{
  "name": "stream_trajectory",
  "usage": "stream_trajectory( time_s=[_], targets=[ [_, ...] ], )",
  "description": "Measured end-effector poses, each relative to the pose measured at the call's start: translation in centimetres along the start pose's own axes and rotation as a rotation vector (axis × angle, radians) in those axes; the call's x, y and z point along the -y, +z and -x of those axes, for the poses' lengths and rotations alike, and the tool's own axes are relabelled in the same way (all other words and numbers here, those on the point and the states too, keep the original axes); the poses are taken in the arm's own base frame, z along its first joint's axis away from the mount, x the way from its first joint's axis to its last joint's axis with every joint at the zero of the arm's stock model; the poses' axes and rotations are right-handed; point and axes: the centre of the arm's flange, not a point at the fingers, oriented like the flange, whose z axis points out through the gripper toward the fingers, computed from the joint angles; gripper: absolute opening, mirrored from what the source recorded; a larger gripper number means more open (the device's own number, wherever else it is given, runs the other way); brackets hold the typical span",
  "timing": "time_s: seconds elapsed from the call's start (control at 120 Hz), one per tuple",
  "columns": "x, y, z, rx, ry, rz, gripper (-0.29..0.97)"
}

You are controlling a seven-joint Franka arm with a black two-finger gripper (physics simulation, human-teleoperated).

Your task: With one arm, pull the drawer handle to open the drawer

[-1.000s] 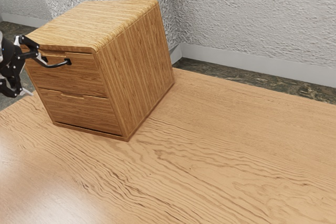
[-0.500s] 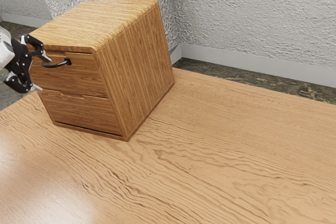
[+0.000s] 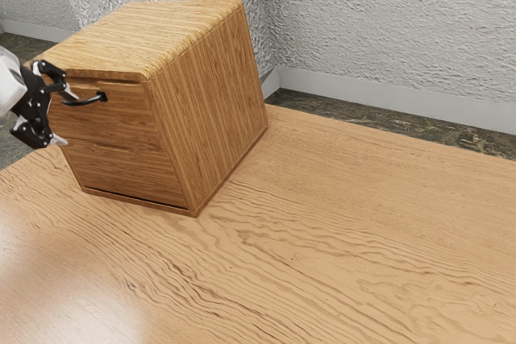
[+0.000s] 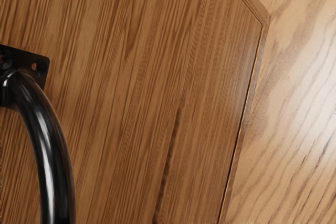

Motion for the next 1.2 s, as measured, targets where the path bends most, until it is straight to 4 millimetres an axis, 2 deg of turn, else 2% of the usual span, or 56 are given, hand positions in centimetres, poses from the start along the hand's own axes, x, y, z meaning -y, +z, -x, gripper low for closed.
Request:
stream_trajectory(
  time_s=[0.383,0.467,0.542,0.608,1.2],
  targets=[
    [-2.6,-1.2,1.6,0.025,-0.056,0.010,0.71],
    [-3.2,-1.3,1.8,0.028,-0.065,0.015,0.65],
    [-4.0,-1.6,1.7,0.030,-0.070,0.015,0.64],
    [-4.8,-1.8,1.8,0.033,-0.077,0.018,0.70],
    [-10.6,-5.2,2.8,0.023,-0.136,-0.008,0.67]
  ],
)
